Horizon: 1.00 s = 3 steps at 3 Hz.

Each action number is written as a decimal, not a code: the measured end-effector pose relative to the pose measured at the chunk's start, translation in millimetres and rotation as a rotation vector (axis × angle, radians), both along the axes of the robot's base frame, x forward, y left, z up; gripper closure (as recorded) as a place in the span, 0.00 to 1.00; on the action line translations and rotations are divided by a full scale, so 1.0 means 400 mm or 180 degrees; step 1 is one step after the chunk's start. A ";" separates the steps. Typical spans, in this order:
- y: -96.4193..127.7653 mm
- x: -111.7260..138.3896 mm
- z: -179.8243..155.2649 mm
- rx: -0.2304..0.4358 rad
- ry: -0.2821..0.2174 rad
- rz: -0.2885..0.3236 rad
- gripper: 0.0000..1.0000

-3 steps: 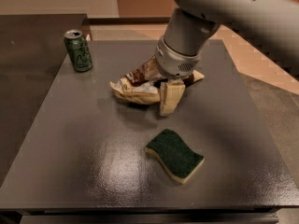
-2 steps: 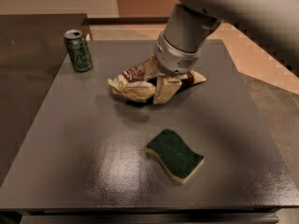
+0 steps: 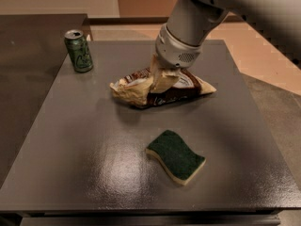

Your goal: Pick brown chip bag

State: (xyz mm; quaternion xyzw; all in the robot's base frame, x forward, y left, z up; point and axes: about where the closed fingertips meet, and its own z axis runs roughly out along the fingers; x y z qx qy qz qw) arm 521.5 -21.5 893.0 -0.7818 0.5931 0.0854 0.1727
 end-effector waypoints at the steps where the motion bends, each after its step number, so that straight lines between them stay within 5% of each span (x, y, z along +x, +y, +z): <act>1: 0.017 0.019 0.038 0.0033 -0.0017 -0.0015 1.00; 3: 0.049 0.095 0.194 0.0144 -0.0205 -0.0032 1.00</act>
Offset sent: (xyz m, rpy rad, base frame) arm 0.0427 0.0221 0.0866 0.0358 -0.0658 -0.0109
